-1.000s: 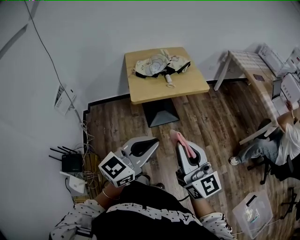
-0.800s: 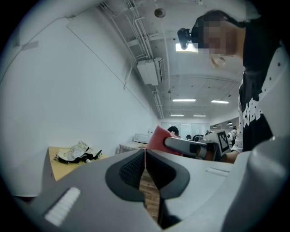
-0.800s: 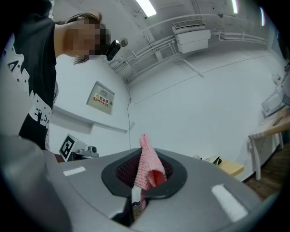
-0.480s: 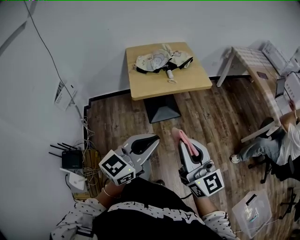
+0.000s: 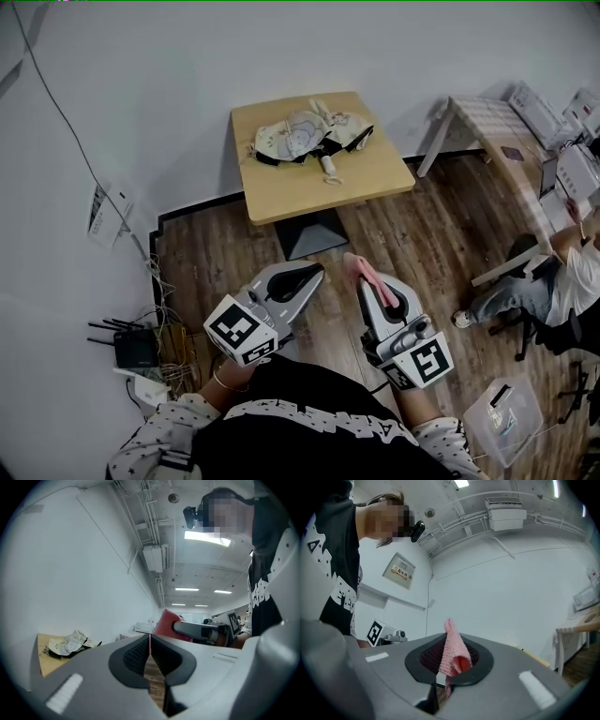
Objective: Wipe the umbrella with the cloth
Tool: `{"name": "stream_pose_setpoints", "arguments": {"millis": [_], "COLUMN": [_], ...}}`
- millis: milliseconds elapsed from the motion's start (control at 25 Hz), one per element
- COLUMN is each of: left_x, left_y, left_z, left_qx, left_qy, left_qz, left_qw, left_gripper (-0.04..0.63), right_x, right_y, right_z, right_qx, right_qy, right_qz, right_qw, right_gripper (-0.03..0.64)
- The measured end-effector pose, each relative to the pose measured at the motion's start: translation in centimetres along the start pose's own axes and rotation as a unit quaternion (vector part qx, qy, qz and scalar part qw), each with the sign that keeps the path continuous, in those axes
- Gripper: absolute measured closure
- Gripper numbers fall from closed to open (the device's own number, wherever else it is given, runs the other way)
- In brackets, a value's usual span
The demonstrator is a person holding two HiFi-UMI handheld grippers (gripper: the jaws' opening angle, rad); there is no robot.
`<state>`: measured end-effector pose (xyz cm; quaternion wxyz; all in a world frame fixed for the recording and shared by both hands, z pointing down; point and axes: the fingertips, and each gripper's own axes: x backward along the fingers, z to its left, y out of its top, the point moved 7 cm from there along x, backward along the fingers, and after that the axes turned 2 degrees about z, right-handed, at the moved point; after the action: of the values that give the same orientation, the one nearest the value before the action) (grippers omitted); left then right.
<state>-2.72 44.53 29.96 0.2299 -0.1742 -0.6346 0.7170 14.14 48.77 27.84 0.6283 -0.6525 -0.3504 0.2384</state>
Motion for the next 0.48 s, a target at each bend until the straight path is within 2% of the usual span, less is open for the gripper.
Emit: {"name": "stream_pose_setpoints", "arguments": {"millis": [320, 480], "left_x": [-3.6, -4.1], "left_y": [0.2, 0.5], "left_z": [6.3, 9.8], "left_qx": [0.012, 0.014], "left_qy": [-0.030, -0.031], "left_qz": [-0.005, -0.002], "left_qw": [0.9995, 0.9994], "left_gripper": [0.594, 0.594], "right_x": [-5.4, -8.6], "right_y": [0.1, -0.3], "right_z": [-3.4, -4.5], "right_qx": [0.010, 0.008], "right_qy": [-0.035, -0.041], "right_qz": [0.021, 0.026], "right_qw": [0.999, 0.999], "right_gripper": [0.584, 0.584]}}
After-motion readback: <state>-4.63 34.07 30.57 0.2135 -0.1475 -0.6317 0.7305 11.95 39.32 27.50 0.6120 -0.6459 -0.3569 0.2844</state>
